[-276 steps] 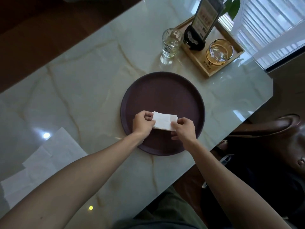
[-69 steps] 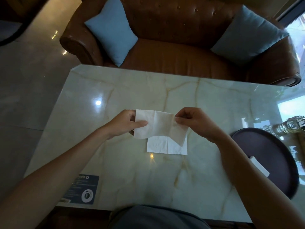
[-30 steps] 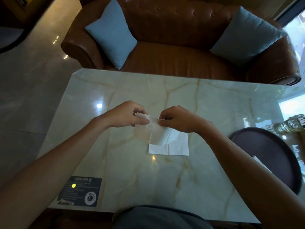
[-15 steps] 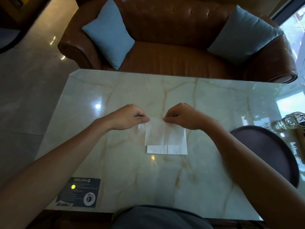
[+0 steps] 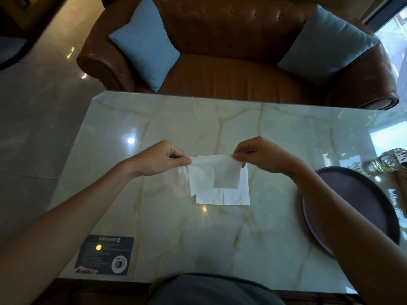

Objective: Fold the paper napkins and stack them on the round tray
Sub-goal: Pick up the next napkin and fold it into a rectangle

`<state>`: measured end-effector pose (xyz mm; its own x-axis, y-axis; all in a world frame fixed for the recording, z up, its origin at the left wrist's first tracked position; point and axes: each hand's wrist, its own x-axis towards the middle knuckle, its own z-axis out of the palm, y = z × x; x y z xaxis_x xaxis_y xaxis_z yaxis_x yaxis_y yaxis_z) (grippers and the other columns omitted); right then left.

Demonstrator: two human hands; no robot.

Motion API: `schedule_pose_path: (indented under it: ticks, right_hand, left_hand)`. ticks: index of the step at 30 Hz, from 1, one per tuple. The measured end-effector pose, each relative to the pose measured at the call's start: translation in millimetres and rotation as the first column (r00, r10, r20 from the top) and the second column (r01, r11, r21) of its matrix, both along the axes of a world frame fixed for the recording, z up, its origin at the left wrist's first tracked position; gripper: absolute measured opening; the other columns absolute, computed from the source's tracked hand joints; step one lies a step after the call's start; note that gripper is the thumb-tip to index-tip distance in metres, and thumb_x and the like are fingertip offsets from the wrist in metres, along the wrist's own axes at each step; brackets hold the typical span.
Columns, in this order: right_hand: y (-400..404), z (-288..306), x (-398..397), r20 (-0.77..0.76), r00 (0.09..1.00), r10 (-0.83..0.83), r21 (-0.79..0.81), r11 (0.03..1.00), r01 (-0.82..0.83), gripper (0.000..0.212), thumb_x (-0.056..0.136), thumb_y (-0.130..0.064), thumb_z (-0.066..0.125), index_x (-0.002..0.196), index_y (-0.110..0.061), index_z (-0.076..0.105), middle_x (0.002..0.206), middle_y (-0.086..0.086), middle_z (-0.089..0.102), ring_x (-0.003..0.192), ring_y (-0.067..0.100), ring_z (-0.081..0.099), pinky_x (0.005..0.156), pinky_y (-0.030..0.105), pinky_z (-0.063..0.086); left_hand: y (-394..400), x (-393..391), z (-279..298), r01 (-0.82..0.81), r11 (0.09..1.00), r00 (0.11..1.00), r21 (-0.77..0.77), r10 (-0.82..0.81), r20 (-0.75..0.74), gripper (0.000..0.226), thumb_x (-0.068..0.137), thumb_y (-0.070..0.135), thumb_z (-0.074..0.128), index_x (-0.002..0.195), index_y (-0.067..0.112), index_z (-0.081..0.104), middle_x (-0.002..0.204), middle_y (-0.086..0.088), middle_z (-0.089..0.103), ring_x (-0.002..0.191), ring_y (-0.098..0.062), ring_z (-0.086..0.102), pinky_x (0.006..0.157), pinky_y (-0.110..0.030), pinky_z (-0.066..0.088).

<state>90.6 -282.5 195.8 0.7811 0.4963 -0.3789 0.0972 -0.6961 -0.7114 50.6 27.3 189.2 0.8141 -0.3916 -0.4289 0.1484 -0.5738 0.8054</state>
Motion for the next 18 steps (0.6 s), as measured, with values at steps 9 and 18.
schedule_pose_path:
  ticks: [9,18]
  right_hand:
    - [-19.2,-35.6,-20.2,-0.323,0.789,-0.523,0.198,0.777,0.597,0.026,0.103,-0.028,0.059,0.093,-0.009,0.073,0.094,0.018,0.077,0.076,0.019,0.073,0.093,0.048,0.056]
    - [60.9,-74.7,-85.4,-0.913,0.405,-0.045,0.306,0.579,0.755,0.097,0.094,-0.081,0.024,0.136,-0.002,0.062,0.133,0.021,0.067,0.124,0.034,0.064,0.109,0.054,0.047]
  left_hand:
    - [2.0,-13.0,-6.2,-0.247,0.917,0.968,-0.314,0.217,-0.127,0.023,0.097,0.027,0.065,0.100,0.008,0.078,0.083,0.007,0.075,0.078,-0.003,0.067,0.073,-0.016,0.049]
    - [-16.4,-29.6,-26.3,-0.427,0.759,0.900,-0.492,0.307,-0.308,0.023,0.090,0.038,0.072,0.089,0.016,0.080,0.087,-0.003,0.073,0.083,-0.016,0.063,0.082,-0.035,0.045]
